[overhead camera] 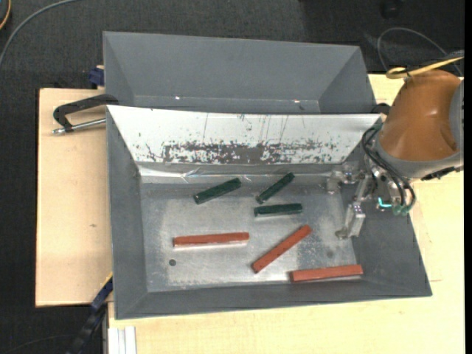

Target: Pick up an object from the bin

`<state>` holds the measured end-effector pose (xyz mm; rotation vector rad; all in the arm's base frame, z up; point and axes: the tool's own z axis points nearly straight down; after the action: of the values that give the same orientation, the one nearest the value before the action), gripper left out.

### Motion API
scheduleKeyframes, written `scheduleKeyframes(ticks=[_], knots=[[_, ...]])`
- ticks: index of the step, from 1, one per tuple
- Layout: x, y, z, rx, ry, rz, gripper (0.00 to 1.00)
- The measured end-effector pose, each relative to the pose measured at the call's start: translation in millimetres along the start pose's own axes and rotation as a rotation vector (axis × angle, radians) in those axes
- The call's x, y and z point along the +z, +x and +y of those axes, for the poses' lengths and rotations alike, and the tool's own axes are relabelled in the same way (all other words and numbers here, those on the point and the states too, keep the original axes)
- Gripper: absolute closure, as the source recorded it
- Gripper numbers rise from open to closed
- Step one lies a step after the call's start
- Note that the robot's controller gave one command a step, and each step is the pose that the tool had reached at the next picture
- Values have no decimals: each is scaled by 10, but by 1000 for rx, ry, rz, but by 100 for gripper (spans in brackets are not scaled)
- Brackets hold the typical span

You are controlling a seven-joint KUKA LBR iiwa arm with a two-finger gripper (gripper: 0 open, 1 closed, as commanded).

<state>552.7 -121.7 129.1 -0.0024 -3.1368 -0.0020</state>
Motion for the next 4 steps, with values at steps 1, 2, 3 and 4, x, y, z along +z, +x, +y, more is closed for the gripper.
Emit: scheduleKeyframes(ticks=[1,2,3,4], knots=[[607,231,797,-47,-3,-1,0],[535,183,748,-42,1,-16,100],[571,211,747,-41,1,-8,0],[546,191,744,-42,2,-14,100]])
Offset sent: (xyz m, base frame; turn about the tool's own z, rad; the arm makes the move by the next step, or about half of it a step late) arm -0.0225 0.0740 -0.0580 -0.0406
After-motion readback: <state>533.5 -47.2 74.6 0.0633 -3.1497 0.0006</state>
